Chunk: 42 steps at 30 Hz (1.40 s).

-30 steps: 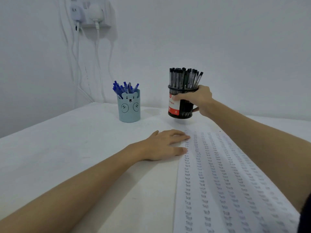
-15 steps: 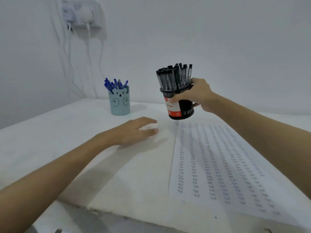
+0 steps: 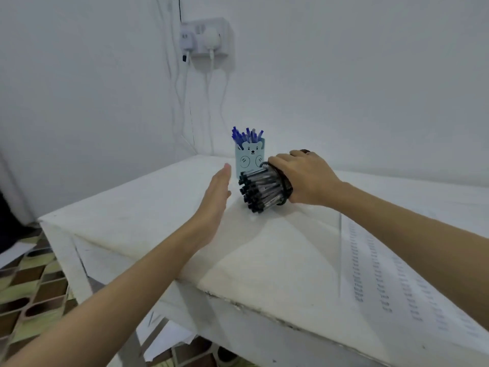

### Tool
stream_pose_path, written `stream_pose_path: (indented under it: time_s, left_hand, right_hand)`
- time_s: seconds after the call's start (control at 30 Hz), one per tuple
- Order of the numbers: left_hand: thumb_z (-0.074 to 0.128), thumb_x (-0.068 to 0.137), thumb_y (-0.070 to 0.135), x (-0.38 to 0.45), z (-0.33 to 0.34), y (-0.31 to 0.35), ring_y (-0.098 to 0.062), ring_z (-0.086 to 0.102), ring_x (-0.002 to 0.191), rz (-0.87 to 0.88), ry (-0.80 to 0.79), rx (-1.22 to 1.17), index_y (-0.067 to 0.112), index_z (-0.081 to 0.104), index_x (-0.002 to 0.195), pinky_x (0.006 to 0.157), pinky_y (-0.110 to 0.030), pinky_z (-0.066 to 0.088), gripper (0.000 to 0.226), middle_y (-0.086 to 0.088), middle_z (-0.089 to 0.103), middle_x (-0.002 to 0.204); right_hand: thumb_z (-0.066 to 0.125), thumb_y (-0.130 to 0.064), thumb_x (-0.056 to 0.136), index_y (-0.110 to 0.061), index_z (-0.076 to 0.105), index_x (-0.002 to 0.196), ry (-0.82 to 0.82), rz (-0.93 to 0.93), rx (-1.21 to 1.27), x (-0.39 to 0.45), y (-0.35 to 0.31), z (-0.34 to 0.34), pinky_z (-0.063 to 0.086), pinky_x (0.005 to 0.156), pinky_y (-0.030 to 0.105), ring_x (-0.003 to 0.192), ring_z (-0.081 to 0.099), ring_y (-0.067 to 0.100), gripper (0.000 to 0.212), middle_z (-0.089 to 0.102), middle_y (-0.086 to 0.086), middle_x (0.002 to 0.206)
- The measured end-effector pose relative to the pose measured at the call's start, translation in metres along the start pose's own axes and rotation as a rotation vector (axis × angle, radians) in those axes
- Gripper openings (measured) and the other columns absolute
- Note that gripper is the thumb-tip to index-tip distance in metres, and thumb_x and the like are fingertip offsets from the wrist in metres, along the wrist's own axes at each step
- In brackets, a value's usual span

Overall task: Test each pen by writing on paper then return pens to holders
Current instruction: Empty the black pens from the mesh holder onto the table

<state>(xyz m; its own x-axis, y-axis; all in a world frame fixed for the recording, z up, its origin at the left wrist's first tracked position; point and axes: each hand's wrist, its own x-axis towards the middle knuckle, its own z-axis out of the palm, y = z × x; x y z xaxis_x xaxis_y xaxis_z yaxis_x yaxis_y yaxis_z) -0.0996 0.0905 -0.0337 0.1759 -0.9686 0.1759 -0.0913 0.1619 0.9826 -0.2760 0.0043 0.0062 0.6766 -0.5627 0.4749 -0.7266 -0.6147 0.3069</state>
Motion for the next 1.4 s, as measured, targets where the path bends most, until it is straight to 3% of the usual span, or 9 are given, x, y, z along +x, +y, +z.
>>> stream_pose_path:
  time_s: [0.13,0.3,0.47,0.63,0.73,0.83,0.93,1.23,1.4]
  left_hand:
    - [0.063,0.084,0.046,0.002,0.013,-0.009,0.002,0.028,0.122,0.254,0.038,0.335,0.027,0.016,0.147,0.095,-0.007,0.025,0.081,0.013,0.028,0.142]
    - [0.064,0.065,0.069,0.019,0.015,-0.023,-0.022,0.011,0.143,0.304,0.052,0.873,0.029,0.007,0.148,0.114,-0.051,0.016,0.109,0.0,0.009,0.157]
    - [0.057,0.065,0.064,0.02,-0.001,-0.019,-0.022,0.04,0.127,0.358,-0.014,0.907,0.038,0.018,0.144,0.102,-0.046,0.037,0.091,0.009,0.037,0.143]
    - [0.05,0.057,0.073,0.024,-0.037,-0.016,-0.016,0.041,0.128,0.226,-0.206,1.061,0.046,0.018,0.142,0.104,-0.042,0.036,0.095,0.016,0.038,0.143]
    - [0.048,0.047,0.078,0.028,-0.041,-0.011,-0.021,0.023,0.141,0.122,-0.268,1.106,0.046,0.008,0.145,0.113,-0.047,0.023,0.111,0.009,0.021,0.155]
    - [0.047,0.055,0.074,0.02,-0.026,-0.008,-0.023,-0.006,0.146,0.052,-0.303,1.226,0.051,-0.007,0.143,0.115,-0.052,-0.003,0.106,0.01,-0.005,0.158]
    - [0.035,0.056,0.09,0.012,-0.008,-0.007,-0.021,-0.013,0.145,0.11,-0.328,1.238,0.056,-0.009,0.14,0.112,-0.055,-0.01,0.101,0.014,-0.01,0.157]
    - [0.011,0.063,0.086,0.02,0.018,-0.009,-0.024,-0.007,0.145,0.155,-0.281,1.306,0.057,-0.003,0.141,0.114,-0.055,-0.003,0.084,0.012,-0.012,0.157]
    - [0.012,0.06,0.087,0.049,0.007,-0.005,-0.032,0.01,0.144,0.032,-0.236,1.31,0.053,0.002,0.143,0.114,-0.056,0.009,0.09,0.007,0.001,0.159]
  right_hand:
    - [0.069,-0.019,0.068,-0.021,0.044,0.13,0.046,-0.035,-0.105,0.007,-0.001,0.011,0.041,0.085,0.037,0.104,0.054,0.027,0.067,0.057,-0.002,0.12]
    - [0.073,-0.005,0.057,-0.014,0.052,0.123,0.203,-0.127,-0.265,0.009,0.007,0.019,0.047,0.08,0.046,0.108,0.055,0.036,0.07,0.06,0.007,0.117]
    - [0.073,-0.004,0.06,-0.015,0.049,0.126,0.207,-0.05,-0.364,0.006,0.029,0.014,0.042,0.088,0.051,0.121,0.048,0.037,0.07,0.056,0.007,0.126]
    - [0.073,0.003,0.055,-0.011,0.05,0.125,0.154,0.043,-0.425,-0.004,0.053,0.013,0.039,0.091,0.057,0.124,0.045,0.039,0.075,0.054,0.011,0.127]
    - [0.076,0.004,0.052,-0.008,0.05,0.125,0.165,0.127,-0.402,-0.007,0.065,0.01,0.036,0.091,0.061,0.124,0.044,0.043,0.079,0.054,0.014,0.127]
    - [0.079,0.003,0.049,-0.006,0.051,0.126,0.131,0.167,-0.353,-0.008,0.068,0.008,0.037,0.089,0.062,0.122,0.045,0.044,0.082,0.055,0.014,0.125]
    - [0.074,-0.002,0.063,-0.011,0.042,0.135,0.073,0.227,-0.292,-0.008,0.067,0.005,0.033,0.095,0.055,0.128,0.038,0.038,0.08,0.048,0.01,0.134]
    - [0.079,-0.017,0.067,-0.014,0.03,0.14,-0.118,0.377,0.139,0.001,0.073,0.007,0.04,0.097,0.048,0.124,0.039,0.032,0.088,0.047,0.009,0.133]
    - [0.085,-0.023,0.064,-0.006,0.031,0.131,-0.043,0.629,0.551,0.014,0.068,0.018,0.046,0.091,0.043,0.117,0.042,0.034,0.087,0.05,0.016,0.123]
